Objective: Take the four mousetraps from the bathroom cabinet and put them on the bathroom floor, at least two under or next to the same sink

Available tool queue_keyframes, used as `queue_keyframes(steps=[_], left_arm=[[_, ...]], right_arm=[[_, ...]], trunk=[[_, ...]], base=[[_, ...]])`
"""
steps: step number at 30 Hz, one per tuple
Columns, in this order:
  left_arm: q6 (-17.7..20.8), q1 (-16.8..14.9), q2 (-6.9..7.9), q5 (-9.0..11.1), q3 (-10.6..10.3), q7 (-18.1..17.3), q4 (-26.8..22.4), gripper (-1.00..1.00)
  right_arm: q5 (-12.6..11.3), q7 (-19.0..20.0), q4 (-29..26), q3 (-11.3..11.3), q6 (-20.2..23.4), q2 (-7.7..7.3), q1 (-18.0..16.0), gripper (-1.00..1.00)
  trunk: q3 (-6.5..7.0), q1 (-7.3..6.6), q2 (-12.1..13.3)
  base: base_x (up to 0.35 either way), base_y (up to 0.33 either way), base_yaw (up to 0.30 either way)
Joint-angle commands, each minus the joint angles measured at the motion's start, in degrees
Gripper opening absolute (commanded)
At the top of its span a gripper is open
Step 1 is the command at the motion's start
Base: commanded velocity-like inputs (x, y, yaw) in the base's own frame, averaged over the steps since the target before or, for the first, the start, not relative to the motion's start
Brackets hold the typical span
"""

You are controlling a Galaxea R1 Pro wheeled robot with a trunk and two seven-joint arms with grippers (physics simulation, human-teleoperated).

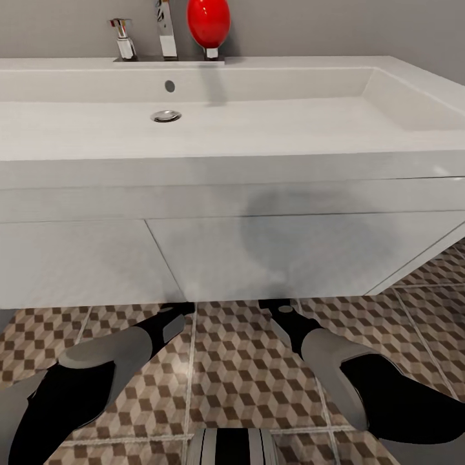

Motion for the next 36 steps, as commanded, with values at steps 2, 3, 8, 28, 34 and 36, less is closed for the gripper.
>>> queue_keyframes(steps=[2, 3, 8, 28, 34, 36], left_arm=[[-0.9, -1.4, -0.03, -0.6, -0.4, -0.4, 0.0, -1.0], [-1.2, -1.4, -0.03, -0.6, -0.4, -1.1, 0.0, -1.0], [-2.4, -1.4, -0.01, -0.6, -0.4, -2.8, 0.3, -1.0], [-10.4, -1.4, -0.03, -0.7, -0.5, -3.0, 0.1, -1.0], [-10.4, -1.4, -0.06, -0.7, -0.4, -3.0, 0.1, -1.0], [-10.4, -1.4, -0.07, -0.7, -0.4, -2.9, 0.1, -1.0]], right_arm=[[0.1, 0.1, -3.1, 0.2, -0.2, 0.01, -0.1, -1.0], [0.1, 0.1, -3.2, 0.2, -0.2, 0.0, -0.1, -1.0], [0.1, 0.1, -3.4, 0.1, -0.2, -0.05, -0.1, -1.0], [0.2, 0.1, -3.8, 0.2, -0.2, 0.01, -0.1, -1.0], [0.0, 0.2, -3.6, 0.2, 3.1, 0.01, -0.4, -1.0], [-0.2, 0.2, -3.6, 0.1, 6.7, -0.03, -0.6, -1.0]], trunk=[[0.02, -0.02, 0.0], [0.02, -0.02, 0.0], [0.02, -0.02, 0.0], [0.02, -0.02, 0.0], [0.02, -0.02, 0.0], [0.02, -0.02, 0.0]], base=[[0.0, 0.0, 0.0], [0.0, 0.0, 0.0], [0.0, 0.0, 0.0], [0.0, 0.0, 0.0], [0.0, 0.0, 0.0], [0.0, 0.0, 0.0]])
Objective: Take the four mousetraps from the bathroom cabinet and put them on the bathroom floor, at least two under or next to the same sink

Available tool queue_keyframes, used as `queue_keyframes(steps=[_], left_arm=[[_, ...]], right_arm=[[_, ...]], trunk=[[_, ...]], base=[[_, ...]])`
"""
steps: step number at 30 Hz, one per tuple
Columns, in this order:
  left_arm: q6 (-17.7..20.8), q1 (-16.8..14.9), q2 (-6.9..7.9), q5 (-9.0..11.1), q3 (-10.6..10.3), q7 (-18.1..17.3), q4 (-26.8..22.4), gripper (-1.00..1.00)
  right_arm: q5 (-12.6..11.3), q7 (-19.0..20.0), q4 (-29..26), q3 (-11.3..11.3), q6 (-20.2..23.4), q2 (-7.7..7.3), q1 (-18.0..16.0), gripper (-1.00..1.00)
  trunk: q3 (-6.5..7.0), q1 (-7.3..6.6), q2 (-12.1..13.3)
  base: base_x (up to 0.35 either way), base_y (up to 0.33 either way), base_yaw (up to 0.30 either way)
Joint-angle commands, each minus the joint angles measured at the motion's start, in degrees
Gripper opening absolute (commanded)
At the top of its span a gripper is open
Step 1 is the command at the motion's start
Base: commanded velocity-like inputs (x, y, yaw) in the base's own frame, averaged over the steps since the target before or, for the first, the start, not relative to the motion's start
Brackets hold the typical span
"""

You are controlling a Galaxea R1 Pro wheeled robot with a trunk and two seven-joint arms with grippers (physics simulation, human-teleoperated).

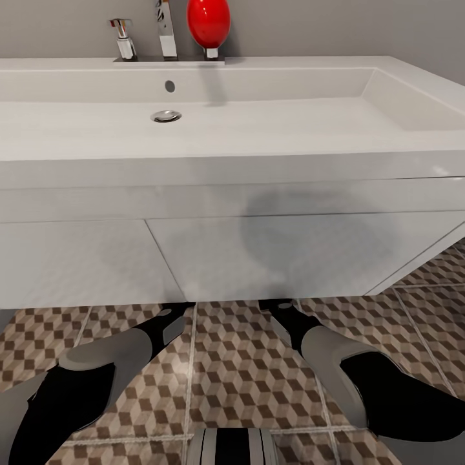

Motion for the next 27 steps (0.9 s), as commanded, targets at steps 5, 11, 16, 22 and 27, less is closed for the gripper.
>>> queue_keyframes(steps=[5, 11, 16, 22, 27], left_arm=[[0.1, -1.9, 0.01, -0.6, -0.4, 0.1, 0.0, -1.0], [0.1, -1.9, 0.06, -0.6, -0.4, 0.1, 0.0, -1.0], [0.1, -1.9, 0.08, -0.6, -0.4, 0.1, 0.0, -1.0], [0.1, -1.9, 0.07, -0.6, -0.4, 0.0, 0.0, -1.0], [0.1, -1.9, 0.14, -0.6, -0.4, 0.0, 0.0, -1.0]], right_arm=[[0.3, 0.1, -3.3, 0.0, 1.4, 0.04, -0.1, -1.0], [0.4, 0.1, -3.5, 0.0, 1.1, 0.04, -0.1, -1.0], [0.3, 0.1, -3.6, 0.0, -0.7, 0.04, -0.1, -1.0], [0.2, 0.1, -4.3, 0.0, -0.9, 0.04, -0.1, -1.0], [0.2, 0.1, -4.6, 0.1, -0.9, 0.04, -0.1, -1.0]], trunk=[[0.02, -0.01, 0.0], [0.02, -0.01, 0.0], [0.02, -0.01, 0.0], [0.02, -0.01, 0.0], [0.02, -0.01, 0.0]], base=[[0.011, 0.0, 0.0], [0.123, 0.0, 0.0], [0.006, 0.0, 0.0], [0.0, 0.0, 0.0], [0.0, 0.0, 0.0]])
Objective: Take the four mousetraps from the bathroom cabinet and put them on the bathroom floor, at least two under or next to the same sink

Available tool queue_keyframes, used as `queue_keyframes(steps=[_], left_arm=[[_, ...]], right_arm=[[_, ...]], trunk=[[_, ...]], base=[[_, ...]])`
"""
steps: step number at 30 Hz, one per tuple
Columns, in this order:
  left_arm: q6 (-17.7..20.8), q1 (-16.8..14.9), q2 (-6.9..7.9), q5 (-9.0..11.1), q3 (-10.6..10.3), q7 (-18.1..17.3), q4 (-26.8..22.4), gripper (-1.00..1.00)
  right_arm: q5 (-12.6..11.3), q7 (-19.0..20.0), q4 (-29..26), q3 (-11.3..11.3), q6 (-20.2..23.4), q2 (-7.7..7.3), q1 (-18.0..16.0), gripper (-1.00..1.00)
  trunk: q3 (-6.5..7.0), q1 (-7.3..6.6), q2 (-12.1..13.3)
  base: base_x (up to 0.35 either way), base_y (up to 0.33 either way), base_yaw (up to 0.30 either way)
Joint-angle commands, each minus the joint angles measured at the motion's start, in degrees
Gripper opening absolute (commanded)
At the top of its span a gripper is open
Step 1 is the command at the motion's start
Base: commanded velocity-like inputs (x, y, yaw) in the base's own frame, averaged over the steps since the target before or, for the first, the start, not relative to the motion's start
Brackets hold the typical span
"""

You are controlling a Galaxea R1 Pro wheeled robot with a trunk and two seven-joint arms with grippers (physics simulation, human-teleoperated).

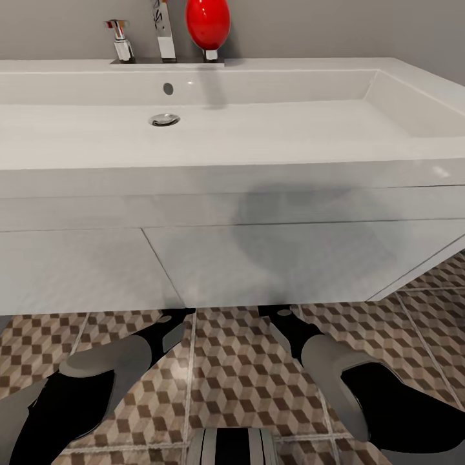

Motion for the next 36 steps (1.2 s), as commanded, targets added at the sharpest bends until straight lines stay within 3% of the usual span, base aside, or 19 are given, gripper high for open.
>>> queue_keyframes(steps=[1, 16, 36], left_arm=[[0.1, -3.7, 0.02, 0.1, 0.6, 0.0, 0.0, -1.0], [0.2, -3.7, -0.03, 0.1, 0.6, 0.1, 0.1, -1.0], [0.2, -3.7, -0.11, 0.1, 0.6, 0.1, 0.0, -1.0]], right_arm=[[0.2, 0.1, -2.2, 0.0, 0.0, 0.0, -3.0, -1.0], [0.3, 0.1, -2.2, 0.1, 0.0, 0.0, -3.0, -1.0], [0.3, 0.1, -2.2, 0.1, -0.1, 0.0, -3.0, -1.0]], trunk=[[0.02, 0.0, 0.0], [-0.02, 0.0, 0.0], [-1.77, 0.0, 0.0]], base=[[0.0, 0.0, 0.0], [0.0, 0.0, 0.0], [0.0, 0.0, 0.0]])
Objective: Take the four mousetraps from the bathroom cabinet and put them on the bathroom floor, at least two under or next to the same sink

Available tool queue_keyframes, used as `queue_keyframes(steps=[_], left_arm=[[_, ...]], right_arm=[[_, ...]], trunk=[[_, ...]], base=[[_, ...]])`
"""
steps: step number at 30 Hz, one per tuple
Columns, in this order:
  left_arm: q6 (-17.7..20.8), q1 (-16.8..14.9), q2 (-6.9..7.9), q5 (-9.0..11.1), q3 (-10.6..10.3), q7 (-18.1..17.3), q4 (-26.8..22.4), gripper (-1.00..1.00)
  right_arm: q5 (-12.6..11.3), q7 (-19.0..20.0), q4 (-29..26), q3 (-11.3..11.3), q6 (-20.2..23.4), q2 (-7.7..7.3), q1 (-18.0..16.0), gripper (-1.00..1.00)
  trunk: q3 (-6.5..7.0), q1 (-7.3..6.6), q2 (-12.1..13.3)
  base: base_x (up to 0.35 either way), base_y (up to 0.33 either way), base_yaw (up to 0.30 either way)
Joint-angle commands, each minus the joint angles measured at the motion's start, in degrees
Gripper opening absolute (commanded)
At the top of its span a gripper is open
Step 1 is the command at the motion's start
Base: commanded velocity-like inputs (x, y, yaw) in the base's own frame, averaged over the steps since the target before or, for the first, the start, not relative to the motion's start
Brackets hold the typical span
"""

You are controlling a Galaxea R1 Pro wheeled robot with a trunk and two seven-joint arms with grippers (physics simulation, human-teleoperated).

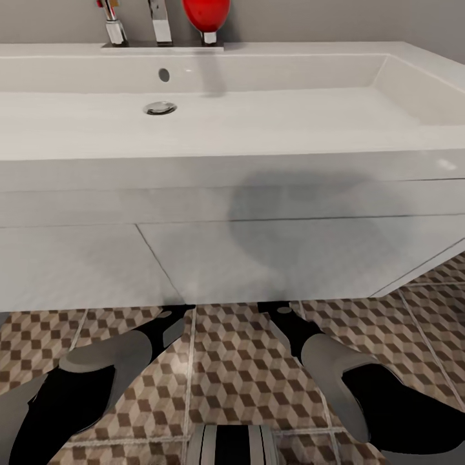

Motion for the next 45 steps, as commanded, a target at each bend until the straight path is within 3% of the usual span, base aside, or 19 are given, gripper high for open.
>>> queue_keyframes(steps=[1, 32, 34, 36, 38, 45], left_arm=[[0.1, -2.4, 0.02, -0.3, 0.1, 0.1, 0.0, -1.0], [0.8, -2.5, -0.09, -0.3, 0.1, 0.1, 0.0, -1.0], [1.4, -2.6, -0.1, -0.3, 0.1, 0.1, 0.0, -1.0], [5.6, -2.6, -0.11, -0.4, 0.1, 0.1, 0.0, -1.0], [7.1, -2.7, -0.11, -0.4, 0.1, 0.1, 0.0, -1.0], [8.5, -2.7, -0.11, -0.4, 0.1, 0.1, 0.1, -1.0]], right_arm=[[0.2, 0.1, -0.1, 0.2, 0.2, 0.01, -3.3, -1.0], [0.2, 0.1, 0.0, 0.2, 0.2, 0.01, -3.3, -1.0], [0.2, 0.1, 0.0, 0.2, 0.2, 0.01, -3.3, -1.0], [0.2, 0.1, 0.0, 0.2, 0.2, 0.01, -3.3, -1.0], [0.2, 0.1, 0.0, 0.2, 0.2, 0.01, -3.3, -1.0], [0.2, 0.1, 0.0, 0.2, 0.2, 0.01, -3.3, -1.0]], trunk=[[-0.08, -0.01, 0.0], [-2.87, -0.01, 0.0], [-3.05, -0.01, 0.0], [-3.23, -0.01, 0.0], [-3.41, -0.01, 0.0], [-4.04, -0.01, 0.0]], base=[[0.0, 0.0, 0.0], [0.0, 0.0, 0.0], [0.0, 0.0, 0.0], [0.0, 0.0, 0.0], [0.0, 0.0, 0.0], [0.0, 0.0, 0.0]])
